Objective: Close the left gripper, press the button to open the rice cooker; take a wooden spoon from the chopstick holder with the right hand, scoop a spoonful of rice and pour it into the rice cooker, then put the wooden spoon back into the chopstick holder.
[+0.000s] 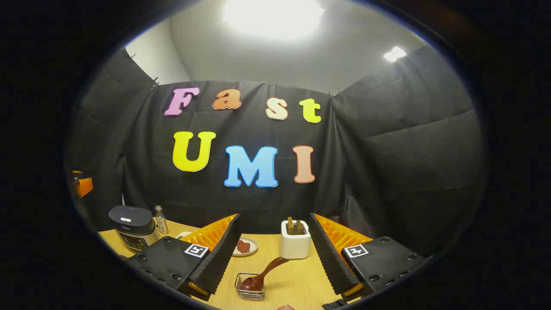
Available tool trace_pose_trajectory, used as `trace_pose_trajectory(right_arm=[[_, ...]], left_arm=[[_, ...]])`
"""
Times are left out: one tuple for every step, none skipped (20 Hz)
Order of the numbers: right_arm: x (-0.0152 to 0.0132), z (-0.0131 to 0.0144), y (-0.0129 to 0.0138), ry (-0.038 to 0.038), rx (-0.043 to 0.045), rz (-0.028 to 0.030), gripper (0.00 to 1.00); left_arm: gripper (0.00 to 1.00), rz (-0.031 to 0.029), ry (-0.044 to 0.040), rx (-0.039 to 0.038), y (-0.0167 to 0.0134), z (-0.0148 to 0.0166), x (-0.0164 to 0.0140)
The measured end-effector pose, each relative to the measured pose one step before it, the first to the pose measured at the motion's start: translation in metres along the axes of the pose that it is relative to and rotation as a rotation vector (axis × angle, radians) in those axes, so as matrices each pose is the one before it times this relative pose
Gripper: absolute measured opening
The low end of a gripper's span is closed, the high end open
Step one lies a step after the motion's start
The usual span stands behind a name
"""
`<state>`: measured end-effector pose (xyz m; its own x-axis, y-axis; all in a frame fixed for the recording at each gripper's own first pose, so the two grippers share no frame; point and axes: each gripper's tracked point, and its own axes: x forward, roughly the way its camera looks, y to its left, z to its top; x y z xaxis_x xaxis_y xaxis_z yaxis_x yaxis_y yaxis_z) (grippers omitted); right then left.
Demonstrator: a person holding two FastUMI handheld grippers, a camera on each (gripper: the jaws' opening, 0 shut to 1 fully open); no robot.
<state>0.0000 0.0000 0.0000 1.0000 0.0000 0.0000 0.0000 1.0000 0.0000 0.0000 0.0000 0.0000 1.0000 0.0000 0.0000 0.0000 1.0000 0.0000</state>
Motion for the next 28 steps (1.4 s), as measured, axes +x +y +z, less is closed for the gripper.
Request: trace_pose_trajectory(right_arm=[[-0.00054, -0.00003, -0.00010, 0.00159, 0.00013, -0.00013, 0.98], [-0.00098, -0.00167, -0.00144, 0.00248, -0.00073, -0.00071, 0.98], [-0.00060, -0.00044, -0.00087, 0.00237, -0.00184, -0.00163, 0.98], [-0.00182, 0.00002, -0.00163, 0.00013, -0.00035, -0.00171, 0.98], [-0.00099, 0.00030, -0.00105, -0.00079, 0.00062, -0.00094, 0.97], [-0.00068, -0.00034, -0.00138, 0.00112, 0.00005, -0.00184, 0.98], [-0.00138, -0.00071, -0.00127, 0.00274, 0.00033, -0.00167, 0.97], [-0.00082, -0.00108, -0.00124, 0.00239, 0.00105, -0.00090, 0.96], [-0.00070, -0.00009, -0.00117, 0.00222, 0.00310, -0.00067, 0.97], [-0.00094, -0.00076, -0.00087, 0.00139, 0.00316, 0.00057, 0.96], [-0.00118, 0.00051, -0.00131, -0.00016, 0.00140, -0.00007, 0.97], [-0.00095, -0.00006, -0.00101, -0.00051, -0.00074, 0.00079, 0.96], [-0.00124, 0.00053, -0.00042, -0.00106, -0.00211, 0.00116, 0.98], [-0.00013, -0.00026, -0.00132, -0.00108, -0.00190, 0.00212, 0.98], [-0.00031, 0.00071, -0.00054, -0.00029, -0.00121, 0.00201, 0.98], [-0.00050, -0.00001, -0.00082, -0.00113, -0.00001, 0.00175, 0.98], [-0.00031, 0.00026, -0.00115, -0.00059, 0.00097, 0.00106, 0.98], [-0.00026, -0.00057, -0.00085, 0.00229, 0.00097, 0.00048, 0.98], [0.00031, -0.00032, -0.00082, 0.00096, 0.00169, 0.00215, 0.96], [-0.00072, 0.00040, -0.00022, 0.00041, 0.00063, 0.00180, 0.98], [-0.00018, 0.00052, -0.00023, 0.00051, -0.00088, 0.00163, 0.98], [0.00020, -0.00140, -0.00083, 0.00092, -0.00129, 0.00186, 0.98], [0.00024, -0.00012, -0.00063, 0.00046, -0.00041, 0.00260, 0.98], [-0.00056, -0.00056, -0.00002, 0.00147, 0.00022, 0.00335, 0.99], [0.00082, 0.00017, 0.00046, 0.00081, 0.00060, 0.00332, 0.98], [0.00004, 0.00026, -0.00085, -0.00140, 0.00090, 0.00096, 0.97], [0.00023, 0.00089, -0.00049, -0.00258, 0.00209, 0.00135, 0.98], [0.00021, -0.00001, 0.00055, -0.00107, 0.00235, 0.00229, 0.99]], left_arm=[[0.89, 0.00158, 0.00058, -0.00024, 0.00261, 0.00017, -0.00144], [0.89, 0.00056, 0.00120, -0.00080, 0.00126, 0.00054, -0.00051], [0.89, 0.00040, 0.00091, -0.00025, -0.00060, -0.00144, -0.00129], [0.89, 0.00022, 0.00047, 0.00093, 0.00203, 0.00048, -0.00016], [0.89, -0.00062, 0.00021, 0.00074, -0.00080, 0.00040, -0.00089], [0.89, -0.00026, 0.00055, 0.00053, -0.00091, 0.00119, 0.00071], [0.89, -0.00079, -0.00026, -0.00039, 0.00045, -0.00019, -0.00129], [0.89, -0.00068, 0.00035, -0.00005, -0.00003, 0.00059, -0.00062], [0.89, -0.00125, 0.00022, 0.00100, -0.00016, -0.00056, -0.00244], [0.89, -0.00041, -0.00226, 0.00183, -0.00152, 0.00032, -0.00143], [0.89, -0.00115, -0.00213, 0.00175, -0.00208, 0.00030, -0.00234], [0.89, -0.00213, -0.00292, 0.00099, -0.00069, 0.00192, -0.00168], [0.89, -0.00174, -0.00151, 0.00106, -0.00109, -0.00007, -0.00193], [0.89, -0.00087, -0.00129, 0.00089, -0.00116, 0.00120, -0.00119], [0.89, 0.00127, -0.00157, -0.00026, -0.00030, -0.00091, -0.00078], [0.89, 0.00148, -0.00124, -0.00175, -0.00036, 0.00065, -0.00131], [0.89, 0.00115, -0.00015, -0.00237, 0.00022, -0.00051, -0.00131], [0.89, 0.00195, 0.00174, -0.00084, 0.00078, 0.00096, -0.00033], [0.89, 0.00091, 0.00210, 0.00099, 0.00046, -0.00090, -0.00001], [0.89, 0.00070, 0.00069, 0.00141, -0.00039, 0.00083, 0.00002], [0.89, 0.00053, -0.00069, 0.00224, -0.00026, 0.00019, 0.00014], [0.89, -0.00035, -0.00215, 0.00198, 0.00021, 0.00110, -0.00037], [0.89, 0.00156, -0.00418, 0.00196, -0.00055, 0.00153, -0.00024], [0.89, 0.00338, -0.00002, 0.00091, 0.00069, 0.00124, -0.00078], [0.89, 0.00079, -0.00111, -0.00018, -0.00047, -0.00037, -0.00070], [0.89, 0.00471, -0.00067, 0.00113, 0.00050, 0.00166, 0.00027], [0.89, -0.00016, 0.00117, 0.00167, -0.00002, -0.00047, -0.00084], [0.89, -0.00094, 0.00238, 0.00240, -0.00128, 0.00168, 0.00002]])
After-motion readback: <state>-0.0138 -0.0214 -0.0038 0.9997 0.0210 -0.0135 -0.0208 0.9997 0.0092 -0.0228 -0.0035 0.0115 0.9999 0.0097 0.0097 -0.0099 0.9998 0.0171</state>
